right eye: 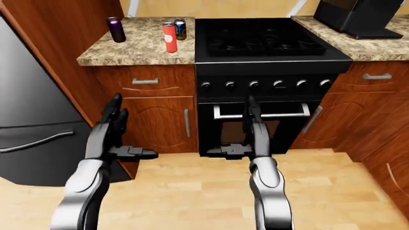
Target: Move the drinks to the dining counter.
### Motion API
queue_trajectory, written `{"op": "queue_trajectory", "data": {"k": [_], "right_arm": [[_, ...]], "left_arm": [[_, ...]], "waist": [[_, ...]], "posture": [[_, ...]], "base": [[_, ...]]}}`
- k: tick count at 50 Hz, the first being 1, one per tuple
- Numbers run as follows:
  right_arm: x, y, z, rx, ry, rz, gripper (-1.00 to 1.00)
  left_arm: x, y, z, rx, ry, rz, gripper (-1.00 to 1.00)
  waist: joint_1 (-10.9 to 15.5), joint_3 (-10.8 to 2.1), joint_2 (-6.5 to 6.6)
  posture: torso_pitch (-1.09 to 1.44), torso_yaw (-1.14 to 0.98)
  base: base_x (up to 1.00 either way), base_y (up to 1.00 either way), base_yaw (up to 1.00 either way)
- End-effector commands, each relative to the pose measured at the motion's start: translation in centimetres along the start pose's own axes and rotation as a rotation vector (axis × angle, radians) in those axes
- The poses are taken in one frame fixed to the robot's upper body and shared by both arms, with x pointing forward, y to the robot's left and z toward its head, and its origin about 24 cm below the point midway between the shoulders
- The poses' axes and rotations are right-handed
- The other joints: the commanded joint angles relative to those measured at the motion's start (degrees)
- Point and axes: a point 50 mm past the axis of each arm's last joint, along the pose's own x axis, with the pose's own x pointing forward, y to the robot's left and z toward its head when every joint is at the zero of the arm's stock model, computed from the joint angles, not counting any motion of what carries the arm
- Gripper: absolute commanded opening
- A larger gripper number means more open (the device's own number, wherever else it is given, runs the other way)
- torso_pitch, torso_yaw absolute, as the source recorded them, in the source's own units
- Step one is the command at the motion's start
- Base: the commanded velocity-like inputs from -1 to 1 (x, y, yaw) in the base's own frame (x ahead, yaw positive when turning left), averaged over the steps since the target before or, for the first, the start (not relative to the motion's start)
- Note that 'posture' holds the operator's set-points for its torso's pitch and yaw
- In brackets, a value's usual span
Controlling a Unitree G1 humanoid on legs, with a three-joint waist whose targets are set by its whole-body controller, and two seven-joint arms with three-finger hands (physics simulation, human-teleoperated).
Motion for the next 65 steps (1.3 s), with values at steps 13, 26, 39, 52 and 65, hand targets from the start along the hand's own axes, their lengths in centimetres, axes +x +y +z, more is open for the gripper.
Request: {"op": "queue_trajectory", "data": {"k": [13,26,39,52,65], "right_arm": [[0.6,0.6,4.4,-0.008,-0.081,0.046,1.00],[0.6,0.9,6.2,-0.012,-0.116,0.060,1.00],[0.3,0.7,7.9,-0.009,-0.156,0.078,1.00],[0.2,0.7,9.1,-0.026,-0.191,0.076,1.00],[0.0,0.3,10.2,-0.016,-0.224,0.069,1.00]], "left_arm": [[0.5,1.0,4.5,0.020,-0.093,0.014,1.00],[0.1,1.5,6.3,0.023,-0.119,0.024,1.00],[-0.9,2.6,7.6,0.026,-0.148,0.049,1.00],[-0.4,2.2,7.8,0.029,-0.147,0.037,1.00],[0.0,1.8,8.7,0.033,-0.151,0.022,1.00]], "waist": [[1.68,2.24,-1.26],[-0.93,1.47,0.48],[1.07,1.69,-0.86],[-1.04,0.99,-0.88],[0.17,1.43,2.30]], "posture": [[0.00,0.00],[0.00,0.00],[0.00,0.00],[0.00,0.00],[0.00,0.00]], "base": [[0.43,-0.11,0.00],[0.61,-0.12,0.00],[0.06,0.00,0.69],[0.01,0.04,0.62],[0.49,0.00,0.00]]}}
